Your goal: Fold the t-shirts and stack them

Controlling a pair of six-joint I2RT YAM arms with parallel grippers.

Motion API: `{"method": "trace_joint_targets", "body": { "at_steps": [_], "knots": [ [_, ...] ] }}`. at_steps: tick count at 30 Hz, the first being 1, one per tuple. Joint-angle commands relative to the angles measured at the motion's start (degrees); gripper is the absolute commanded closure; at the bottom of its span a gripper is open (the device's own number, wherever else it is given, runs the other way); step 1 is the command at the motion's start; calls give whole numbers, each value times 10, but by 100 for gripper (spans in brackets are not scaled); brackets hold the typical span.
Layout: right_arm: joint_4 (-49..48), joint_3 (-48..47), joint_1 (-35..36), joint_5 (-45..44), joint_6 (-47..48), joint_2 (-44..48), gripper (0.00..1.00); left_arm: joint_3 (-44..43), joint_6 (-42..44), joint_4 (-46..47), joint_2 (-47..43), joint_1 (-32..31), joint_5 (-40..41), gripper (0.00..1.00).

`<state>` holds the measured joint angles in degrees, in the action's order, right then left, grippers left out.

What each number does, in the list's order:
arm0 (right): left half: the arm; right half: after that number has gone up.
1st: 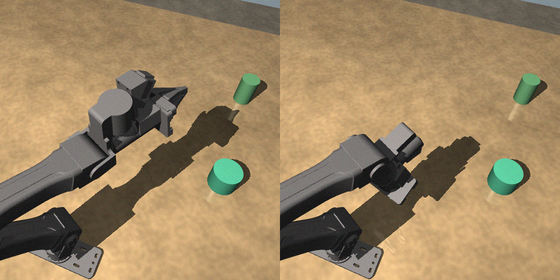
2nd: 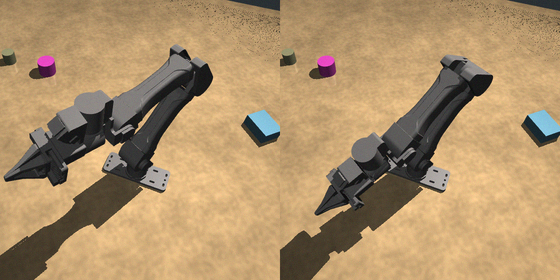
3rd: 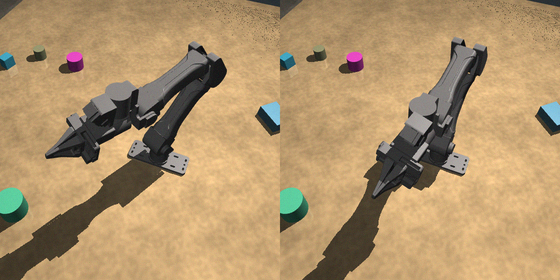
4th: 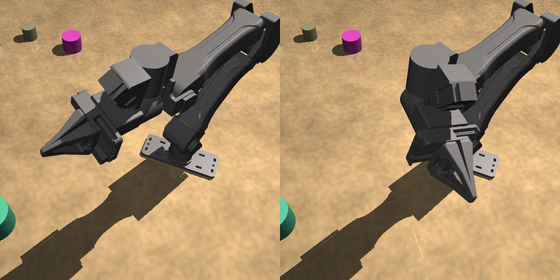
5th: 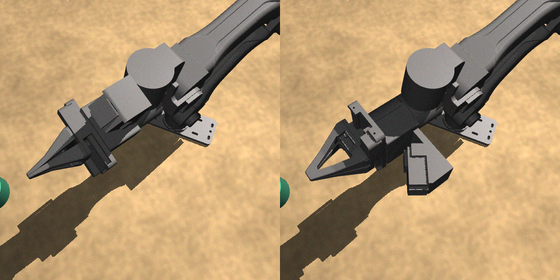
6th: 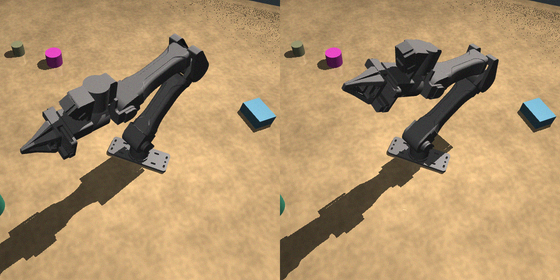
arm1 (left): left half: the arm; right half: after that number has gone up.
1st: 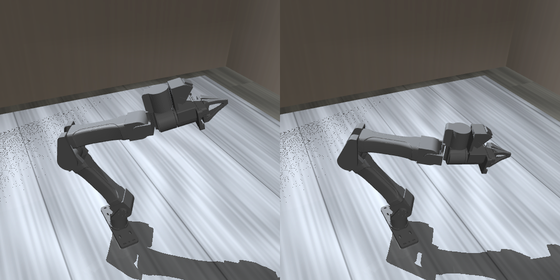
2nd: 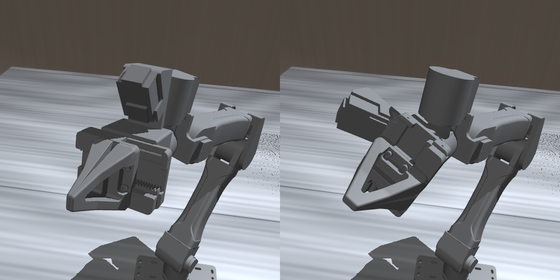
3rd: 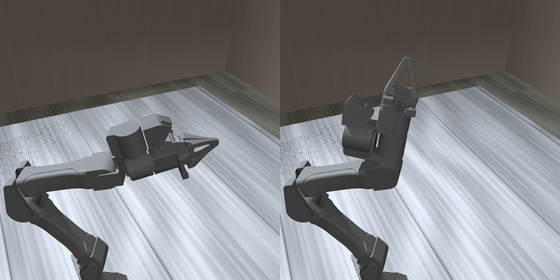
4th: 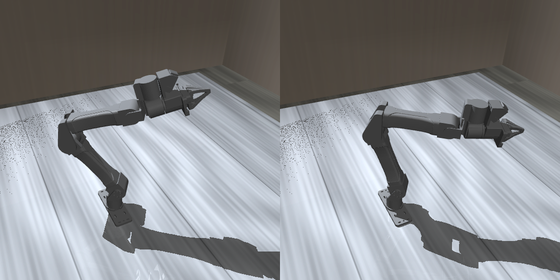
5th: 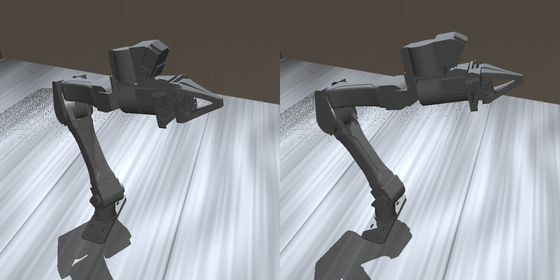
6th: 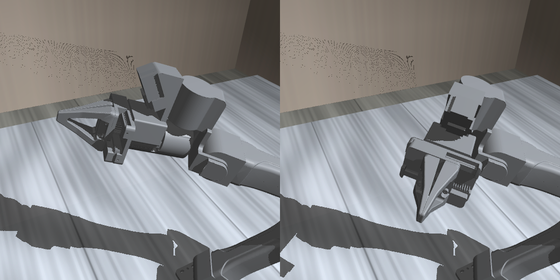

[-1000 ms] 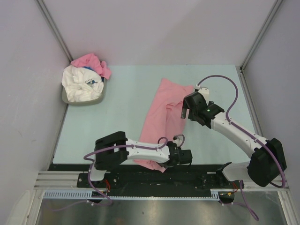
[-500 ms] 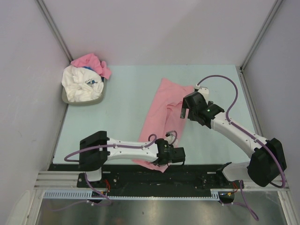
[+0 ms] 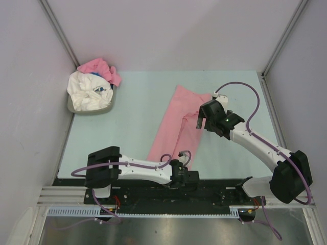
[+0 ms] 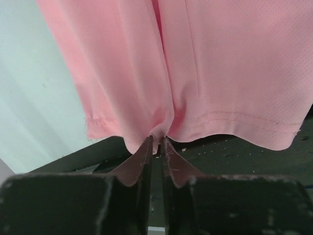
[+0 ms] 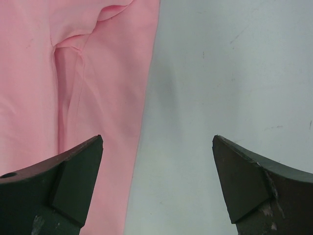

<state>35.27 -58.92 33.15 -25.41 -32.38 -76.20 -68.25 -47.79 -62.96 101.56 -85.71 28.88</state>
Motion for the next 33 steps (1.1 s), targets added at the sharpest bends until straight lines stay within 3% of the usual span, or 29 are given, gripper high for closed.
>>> {"method": "trace_joint_targets", "body": {
  "at_steps": [1, 2, 5, 11, 18, 22, 26, 33],
  "knots": [
    [-11, 0, 3, -2, -8, 4, 0, 5, -30, -8, -9, -2, 10, 67],
    [-12, 0, 3, -2, -8, 0, 0, 0, -31, -14, -6, -2, 18, 39],
    [-23, 0, 2, 8, -1, -10, 0, -25, -28, -23, -7, -1, 22, 0],
    [-91, -1, -41, 104, 5, -43, 0, -66, 34, 39, -105, 55, -30, 0],
    [-172, -58, -113, 281, 9, -120, 0, -29, 103, 158, -240, 241, -166, 0],
    [-200, -64, -195, 322, -33, -165, 0, 1, 109, 211, -271, 330, -238, 0],
    [-232, -68, -235, 328, -39, -204, 0, 48, 96, 244, -294, 390, -278, 0],
    [-284, -82, -257, 369, -50, -297, 0, 99, 89, 284, -307, 431, -320, 0]
  ]
}}
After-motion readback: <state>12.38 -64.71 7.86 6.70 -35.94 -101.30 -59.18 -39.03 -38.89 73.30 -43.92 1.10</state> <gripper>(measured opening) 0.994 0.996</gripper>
